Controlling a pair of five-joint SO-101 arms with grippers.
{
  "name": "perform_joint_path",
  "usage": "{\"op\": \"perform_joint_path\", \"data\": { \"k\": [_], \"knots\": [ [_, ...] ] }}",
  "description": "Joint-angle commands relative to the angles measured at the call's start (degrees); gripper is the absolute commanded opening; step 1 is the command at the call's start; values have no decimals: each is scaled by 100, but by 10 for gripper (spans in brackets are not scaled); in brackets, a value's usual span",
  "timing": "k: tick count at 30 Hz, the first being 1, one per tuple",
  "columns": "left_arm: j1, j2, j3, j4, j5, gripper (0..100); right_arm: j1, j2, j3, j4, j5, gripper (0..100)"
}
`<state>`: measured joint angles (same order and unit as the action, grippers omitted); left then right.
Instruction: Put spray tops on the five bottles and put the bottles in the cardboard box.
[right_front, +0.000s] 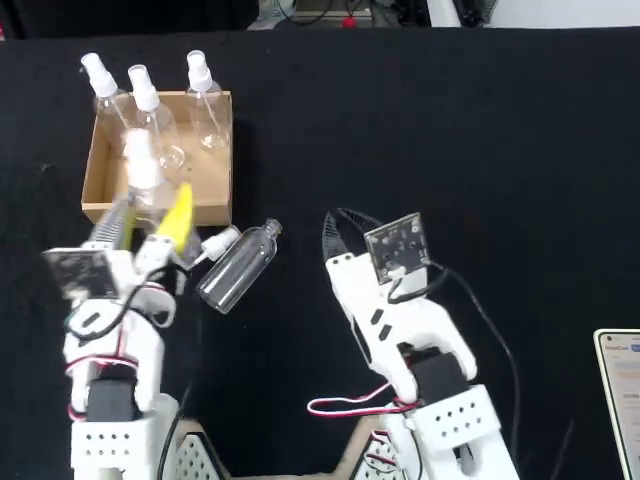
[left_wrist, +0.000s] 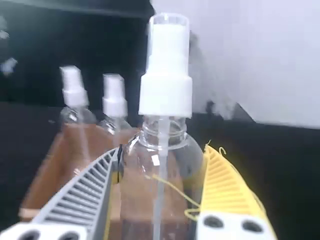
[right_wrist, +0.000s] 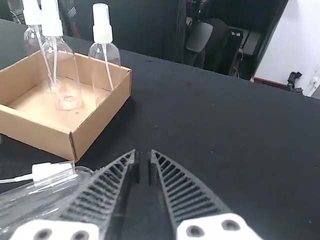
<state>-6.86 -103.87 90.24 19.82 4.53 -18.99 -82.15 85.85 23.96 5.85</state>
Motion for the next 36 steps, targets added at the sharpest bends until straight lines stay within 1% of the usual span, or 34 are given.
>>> {"op": "perform_joint_path", "data": {
  "k": [1,3,9,13,17,20,28,32,35,36],
  "knots": [
    [-734,-18,-48,-1451,-18,131,70,84,347,-782,35,36],
    [-708,-18,127,-1837,-18,131,70,84,620,-1064,35,36],
    [-374,-18,251,-1934,-18,130,70,84,1130,-1802,35,36],
    [-374,-18,154,-2022,-18,130,70,92,1138,-1802,44,36],
    [-374,290,4,-2646,-18,130,70,101,1138,-1802,44,36],
    [-374,1099,-488,-2927,-18,130,70,101,1138,-1802,44,36],
    [-409,4422,-2281,-2945,-18,134,88,92,1138,-1732,79,36],
    [-435,5618,-2791,-2954,-18,134,88,119,1138,-1732,88,36],
    [-760,6251,-3073,-3007,-18,134,88,119,1138,-1732,88,36],
    [-866,6444,-3160,-3165,-18,134,88,119,1138,-1732,88,36]
  ]
}}
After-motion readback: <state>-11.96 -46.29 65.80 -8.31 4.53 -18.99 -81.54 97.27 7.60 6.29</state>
